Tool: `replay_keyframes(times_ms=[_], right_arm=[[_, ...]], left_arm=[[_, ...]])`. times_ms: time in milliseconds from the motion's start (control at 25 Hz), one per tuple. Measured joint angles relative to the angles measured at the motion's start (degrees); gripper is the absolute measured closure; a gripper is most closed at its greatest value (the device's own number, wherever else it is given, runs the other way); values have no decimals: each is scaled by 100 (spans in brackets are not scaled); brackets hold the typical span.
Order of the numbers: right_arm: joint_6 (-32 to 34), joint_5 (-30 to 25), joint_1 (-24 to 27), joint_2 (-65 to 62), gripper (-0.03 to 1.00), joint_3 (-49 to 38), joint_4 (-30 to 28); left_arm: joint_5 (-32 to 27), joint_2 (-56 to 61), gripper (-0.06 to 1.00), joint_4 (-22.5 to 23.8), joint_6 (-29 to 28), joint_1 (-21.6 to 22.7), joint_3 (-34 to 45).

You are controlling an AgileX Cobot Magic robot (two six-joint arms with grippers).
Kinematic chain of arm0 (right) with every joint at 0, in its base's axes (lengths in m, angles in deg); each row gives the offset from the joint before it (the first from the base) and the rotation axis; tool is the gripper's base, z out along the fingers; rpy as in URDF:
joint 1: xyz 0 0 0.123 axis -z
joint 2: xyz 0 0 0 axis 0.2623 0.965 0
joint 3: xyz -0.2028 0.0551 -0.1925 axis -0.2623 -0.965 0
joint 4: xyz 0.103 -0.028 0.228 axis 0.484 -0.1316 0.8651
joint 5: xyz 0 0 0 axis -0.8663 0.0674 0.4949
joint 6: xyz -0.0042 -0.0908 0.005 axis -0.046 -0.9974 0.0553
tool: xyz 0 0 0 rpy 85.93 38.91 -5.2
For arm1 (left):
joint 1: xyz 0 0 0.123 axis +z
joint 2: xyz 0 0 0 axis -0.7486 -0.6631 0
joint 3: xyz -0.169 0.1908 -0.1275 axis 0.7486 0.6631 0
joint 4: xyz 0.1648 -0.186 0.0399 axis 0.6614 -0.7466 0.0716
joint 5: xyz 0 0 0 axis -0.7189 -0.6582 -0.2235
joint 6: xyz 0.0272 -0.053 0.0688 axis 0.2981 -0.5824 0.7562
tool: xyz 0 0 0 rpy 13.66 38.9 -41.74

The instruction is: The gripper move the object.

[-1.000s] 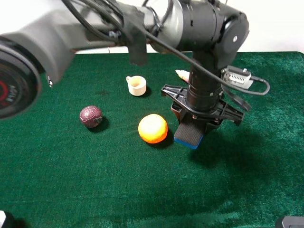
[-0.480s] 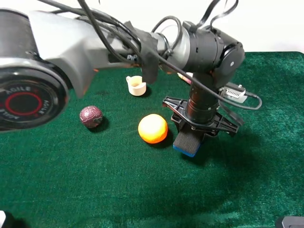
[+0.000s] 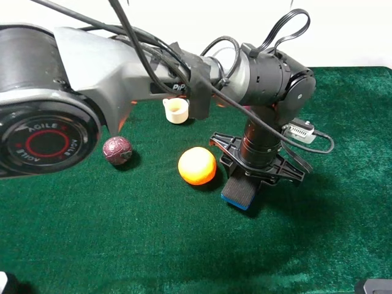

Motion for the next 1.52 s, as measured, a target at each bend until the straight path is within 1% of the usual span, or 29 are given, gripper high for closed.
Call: replay_keyframes(times_ms=[360,400,480,560,600,640,720,880,1120,1320,1520], right_arm=[[0,0,0,0,27,0,0],[0,0,0,0,27,0,0],[0,0,0,0,27,0,0],[0,0,0,0,27,0,0],[0,0,0,0,27,0,0],[0,0,0,0,27,0,0],[0,0,0,0,27,0,0],[0,0,0,0,27,0,0],[0,0,0,0,27,0,0],[0,0,0,0,27,0,0],[0,0,0,0,27,0,0]], left_arm=[[-23,0,36,0,0,0,0],[-23,0,34,0,0,0,0],[-23,0,25,-5,0,0,0],[-23,0,12,-31,0,0,0],[-23,0,7,-44,0,0,0],[-23,0,4,-56,0,0,0],[-23,0,1,-64,0,0,0],[-74,0,0,-93,5,0,-56],[-565,-2,-1,-138,5,0,-718],[-570,-2,-1,-104,47,0,-1371],[-576,178,-1,-104,147,0,-1561]])
